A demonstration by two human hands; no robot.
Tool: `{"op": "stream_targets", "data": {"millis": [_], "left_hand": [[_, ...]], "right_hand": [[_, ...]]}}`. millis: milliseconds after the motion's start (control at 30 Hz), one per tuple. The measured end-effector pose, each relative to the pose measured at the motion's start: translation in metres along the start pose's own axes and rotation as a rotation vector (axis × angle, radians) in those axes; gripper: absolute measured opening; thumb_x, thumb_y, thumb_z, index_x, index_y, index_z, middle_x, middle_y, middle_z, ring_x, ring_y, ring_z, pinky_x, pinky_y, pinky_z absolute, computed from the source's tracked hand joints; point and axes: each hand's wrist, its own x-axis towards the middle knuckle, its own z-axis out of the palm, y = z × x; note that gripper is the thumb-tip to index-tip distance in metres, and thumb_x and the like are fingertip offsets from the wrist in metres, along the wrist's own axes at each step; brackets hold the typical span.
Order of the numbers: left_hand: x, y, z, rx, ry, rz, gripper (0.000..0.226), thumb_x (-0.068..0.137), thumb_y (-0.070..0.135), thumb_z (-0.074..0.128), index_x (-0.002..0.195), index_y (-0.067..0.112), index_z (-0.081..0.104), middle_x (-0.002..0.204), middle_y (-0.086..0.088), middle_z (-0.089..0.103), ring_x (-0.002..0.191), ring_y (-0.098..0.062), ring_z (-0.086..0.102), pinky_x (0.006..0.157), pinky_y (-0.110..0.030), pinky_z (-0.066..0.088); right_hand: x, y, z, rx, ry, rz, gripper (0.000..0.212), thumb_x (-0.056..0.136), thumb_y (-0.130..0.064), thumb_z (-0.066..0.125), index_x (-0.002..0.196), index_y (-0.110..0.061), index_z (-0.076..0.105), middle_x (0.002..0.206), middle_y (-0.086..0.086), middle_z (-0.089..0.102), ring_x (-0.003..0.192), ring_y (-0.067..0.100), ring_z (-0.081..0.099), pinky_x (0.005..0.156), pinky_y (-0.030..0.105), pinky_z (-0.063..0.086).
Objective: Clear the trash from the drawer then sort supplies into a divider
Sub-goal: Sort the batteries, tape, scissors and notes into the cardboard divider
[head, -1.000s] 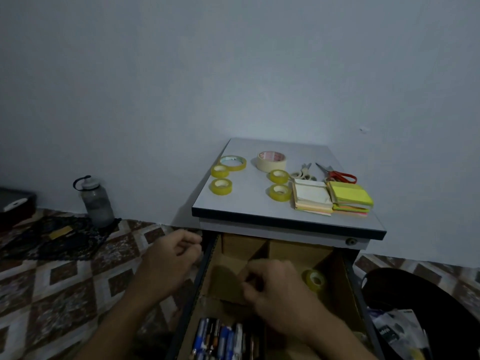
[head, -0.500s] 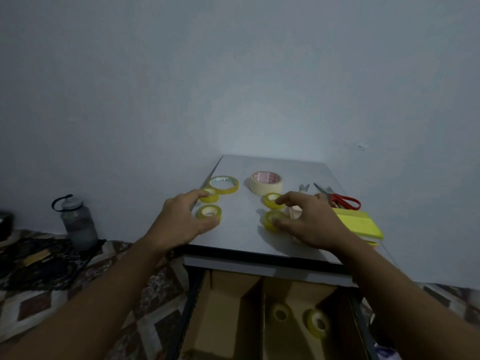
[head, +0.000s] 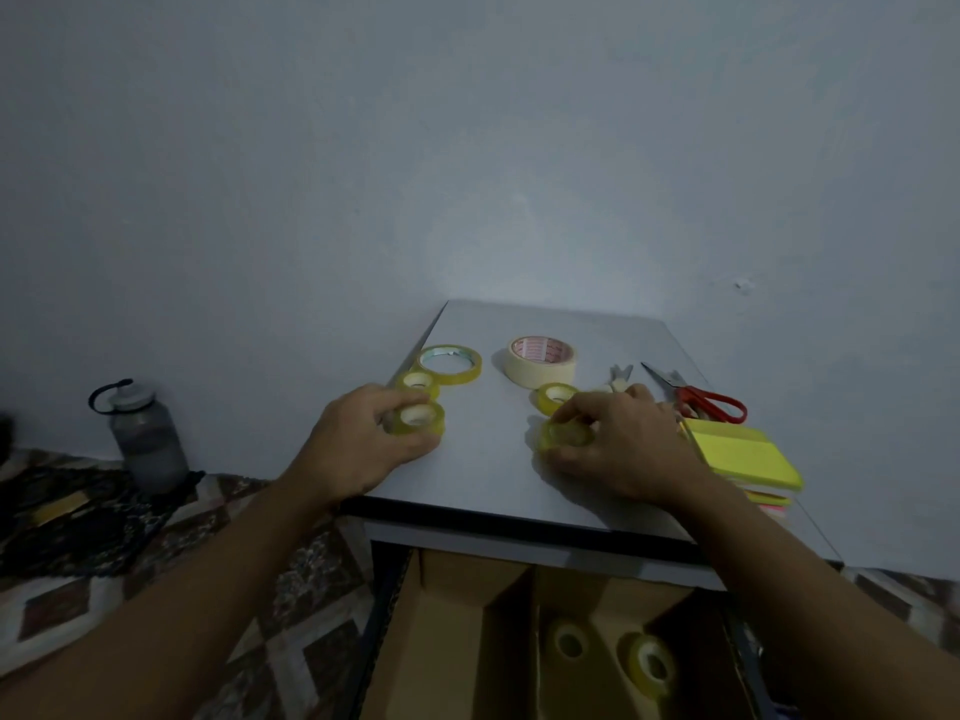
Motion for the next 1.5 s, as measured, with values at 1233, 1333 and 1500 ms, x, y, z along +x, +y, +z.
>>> {"op": "stream_targets", "data": {"millis": [1233, 1333, 1500], "left_hand": [[0.014, -0.002, -0.001, 0.038, 0.047, -0.01, 0.054, 0.068, 0.033, 0.087, 0.119, 0.028, 0.069, 0.101, 0.013, 0.069, 0.084, 0.014, 0.058, 0.062, 0.004, 0.038], [-0.007, 0.009, -0.006, 0.029, 0.075, 0.002, 0.055, 0.07, 0.035, 0.085, 0.122, 0.028, 0.068, 0.103, 0.015, 0.067, 0.09, 0.011, 0.059, 0.066, 0.003, 0.038], [-0.05, 0.036, -0.012, -0.06, 0.093, 0.04, 0.056, 0.068, 0.035, 0.087, 0.12, 0.028, 0.069, 0.104, 0.019, 0.067, 0.092, 0.008, 0.061, 0.071, 0.002, 0.041]], "right_hand": [[0.036, -0.008, 0.008, 0.157, -0.064, 0.012, 0.05, 0.072, -0.053, 0.076, 0.114, -0.033, 0.057, 0.118, 0.003, 0.061, 0.106, 0.025, 0.055, 0.092, 0.047, 0.049], [0.017, -0.014, -0.002, 0.217, -0.013, 0.001, 0.047, 0.071, -0.046, 0.077, 0.112, -0.031, 0.06, 0.115, 0.004, 0.064, 0.104, 0.027, 0.056, 0.09, 0.045, 0.049], [-0.029, -0.019, -0.03, 0.361, 0.099, 0.021, 0.04, 0.068, -0.038, 0.079, 0.103, -0.031, 0.061, 0.101, -0.002, 0.066, 0.088, 0.02, 0.059, 0.076, 0.033, 0.049]]}}
